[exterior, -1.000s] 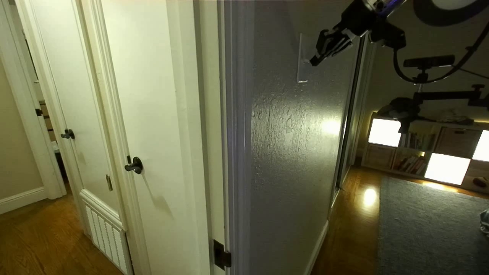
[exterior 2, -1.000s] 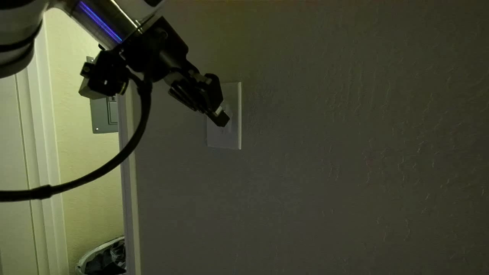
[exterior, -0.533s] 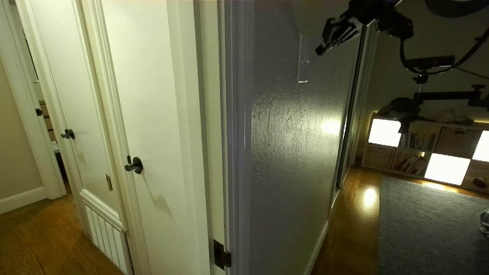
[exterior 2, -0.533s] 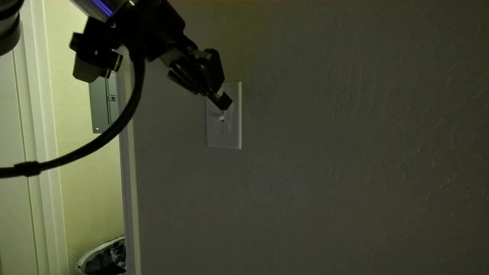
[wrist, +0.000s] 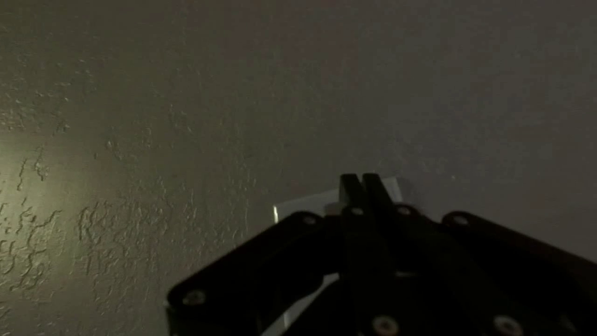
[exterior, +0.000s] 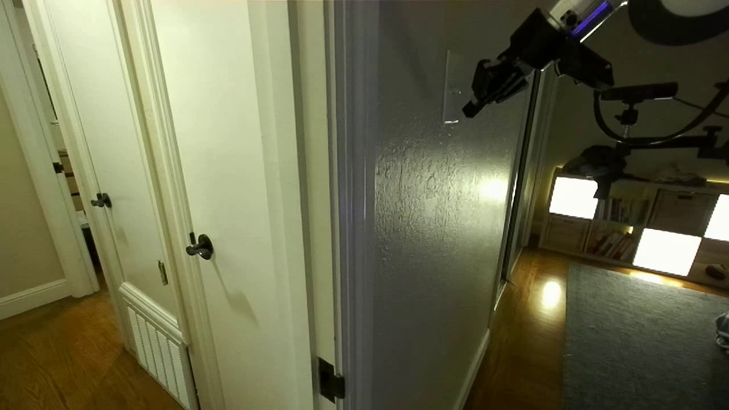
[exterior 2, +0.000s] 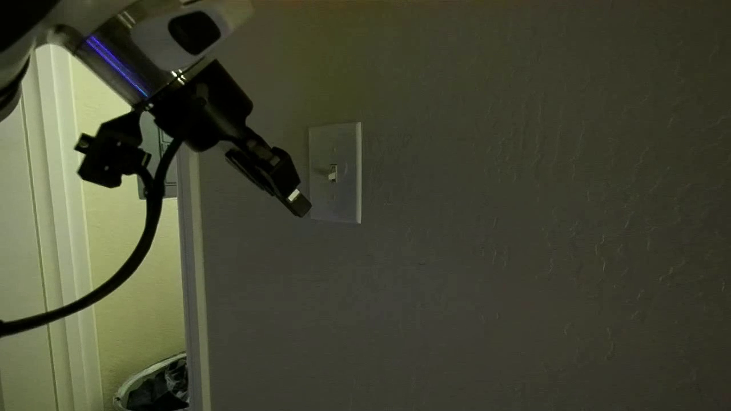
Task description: Switch on the light
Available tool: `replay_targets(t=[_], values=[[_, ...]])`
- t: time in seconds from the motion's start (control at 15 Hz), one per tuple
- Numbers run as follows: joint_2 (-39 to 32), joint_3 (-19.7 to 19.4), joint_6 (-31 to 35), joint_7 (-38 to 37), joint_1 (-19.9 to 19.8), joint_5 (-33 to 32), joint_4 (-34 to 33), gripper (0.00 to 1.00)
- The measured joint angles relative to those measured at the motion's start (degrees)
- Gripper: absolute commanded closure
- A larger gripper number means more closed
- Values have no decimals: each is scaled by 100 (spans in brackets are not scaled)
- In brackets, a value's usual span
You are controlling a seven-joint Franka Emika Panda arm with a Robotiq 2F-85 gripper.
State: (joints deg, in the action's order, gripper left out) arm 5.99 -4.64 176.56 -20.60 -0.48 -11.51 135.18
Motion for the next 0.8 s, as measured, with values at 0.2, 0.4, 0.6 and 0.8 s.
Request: replay_targets(t=[0.2, 0.4, 0.6, 0.8], values=[[-20, 0, 0, 8, 44, 48, -8, 93], [-19, 0, 0, 11, 39, 35, -56, 93], [-19, -2, 0, 11, 18, -3, -121, 93], [-19, -2, 0, 11, -35, -124, -186, 93]])
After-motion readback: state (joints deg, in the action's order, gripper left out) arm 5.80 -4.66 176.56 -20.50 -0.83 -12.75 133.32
